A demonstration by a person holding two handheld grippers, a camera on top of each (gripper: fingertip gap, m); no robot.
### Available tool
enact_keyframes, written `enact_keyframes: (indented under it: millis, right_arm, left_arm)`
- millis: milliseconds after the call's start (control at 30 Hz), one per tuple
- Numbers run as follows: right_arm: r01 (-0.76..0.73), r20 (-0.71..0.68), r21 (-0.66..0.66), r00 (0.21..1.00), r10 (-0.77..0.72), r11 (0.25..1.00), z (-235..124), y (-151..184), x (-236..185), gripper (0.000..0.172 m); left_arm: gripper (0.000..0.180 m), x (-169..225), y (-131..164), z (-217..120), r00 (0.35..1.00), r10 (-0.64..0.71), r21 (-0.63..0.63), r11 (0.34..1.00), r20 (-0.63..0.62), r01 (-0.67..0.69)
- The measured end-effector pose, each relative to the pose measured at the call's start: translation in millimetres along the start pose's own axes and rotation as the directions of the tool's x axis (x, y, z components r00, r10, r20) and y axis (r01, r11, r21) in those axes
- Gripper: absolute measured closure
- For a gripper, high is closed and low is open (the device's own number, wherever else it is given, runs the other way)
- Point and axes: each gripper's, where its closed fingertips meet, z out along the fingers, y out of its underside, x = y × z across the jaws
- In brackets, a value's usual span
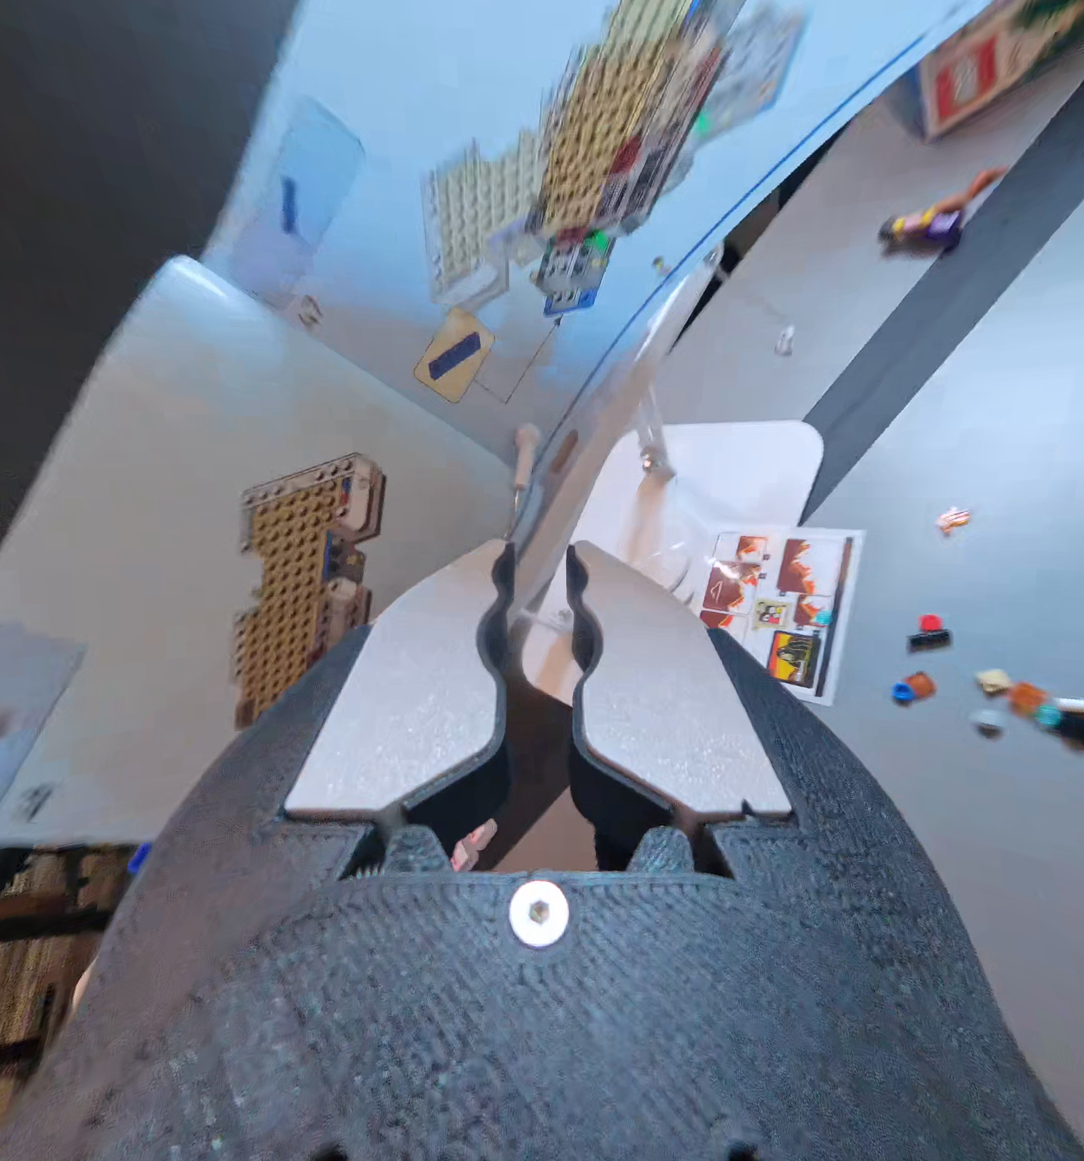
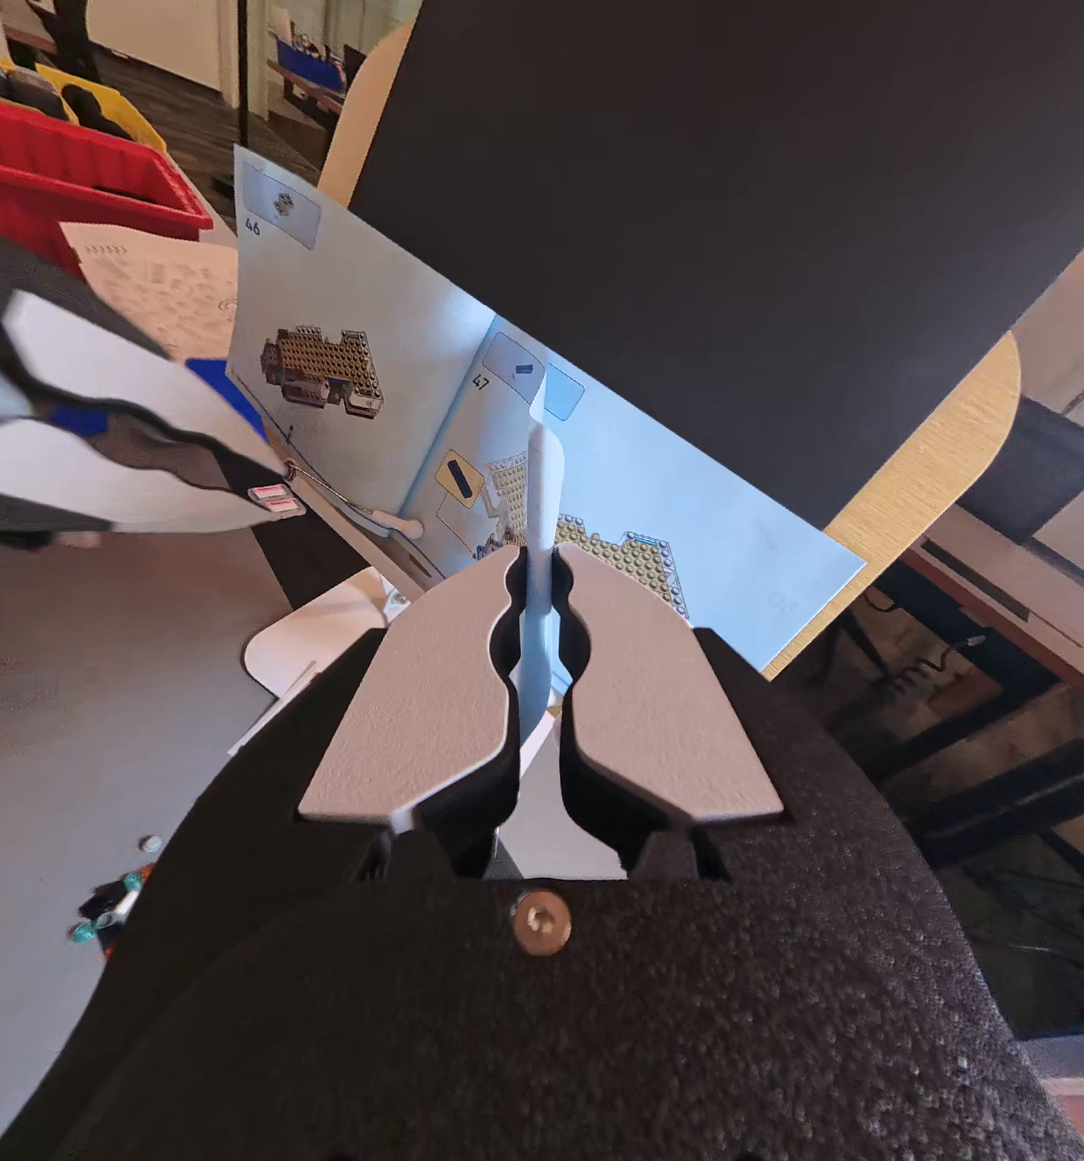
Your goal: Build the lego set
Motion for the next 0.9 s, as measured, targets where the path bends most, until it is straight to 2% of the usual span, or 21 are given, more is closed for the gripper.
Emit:
enact_keyframes:
  millis: [100,300,333,400,500,567,633,700,733,767,800,833,900]
  right_arm:
    - [-0.021,0.013,-0.013,1.000,0.022,1.000,-3.7,4.8,2.9,0.165]
    - [-0.012,0.037,-0.026,0.999,0.013,1.000,-6.8,12.8,3.0,0.166]
    - [-0.018,0.044,-0.026,0.999,0.019,0.999,-6.9,12.7,2.1,0.167]
    - [-0.022,0.059,-0.029,0.998,0.024,0.999,-7.7,11.2,-1.5,0.167]
    - [-0.023,0.098,-0.030,0.995,0.025,0.999,-9.8,3.7,-12.0,0.167]
    - [-0.028,0.139,-0.017,0.990,0.030,0.999,-10.8,-9.1,-23.8,0.168]
    - [-0.037,0.205,-0.014,0.978,0.039,0.999,-7.8,-26.0,-43.1,0.169]
    - [-0.046,0.269,0.002,0.962,0.043,0.999,1.1,-47.0,-68.5,0.169]
    - [-0.043,0.306,0.001,0.951,0.040,0.999,8.3,-56.3,-84.6,0.169]
    - [-0.032,0.334,-0.007,0.942,0.033,0.999,17.9,-64.1,-101.0,0.169]
    - [-0.012,0.351,-0.011,0.936,0.015,1.000,29.4,-71.3,-116.8,0.168]
    - [0.014,0.359,-0.016,0.933,-0.007,1.000,43.0,-77.1,-131.7,0.168]
    - [0.047,0.344,-0.044,0.938,-0.029,0.998,75.4,-83.8,-156.3,0.167]
  left_arm:
    - [0.163,-3.4,11.4,40.8,0.997,-0.019,-0.088,0.996,-0.078,0.013]
    - [0.178,1.5,9.9,43.1,0.988,0.027,-0.089,0.995,-0.149,-0.040]
    - [0.178,0.2,9.1,42.0,0.989,0.003,-0.070,0.997,-0.148,-0.014]
    - [0.178,-7.8,3.0,37.0,0.978,-0.127,0.001,0.992,-0.166,0.129]
    - [0.179,-35.7,-4.0,19.7,0.927,-0.330,0.122,0.927,-0.181,0.354]
    - [0.179,-62.1,7.1,3.3,0.857,-0.488,0.192,0.836,-0.165,0.513]
    - [0.178,-82.2,39.4,-9.5,0.720,-0.674,0.219,0.686,-0.165,0.693]
    - [0.176,-79.3,79.8,-12.5,0.495,-0.843,0.179,0.465,-0.208,0.867]
    - [0.176,-69.2,92.2,-13.5,0.335,-0.904,0.134,0.310,-0.266,0.941]
    - [0.174,-60.2,97.1,-17.4,0.180,-0.925,0.100,0.155,-0.336,0.983]
    - [0.174,-56.4,102.1,-24.2,0.088,-0.927,0.107,0.052,-0.365,0.993]
    - [0.173,-53.8,105.0,-32.1,0.078,-0.924,0.139,0.027,-0.375,0.990]
    - [0.171,-42.3,103.4,-46.7,0.135,-0.911,0.169,0.073,-0.390,0.983]
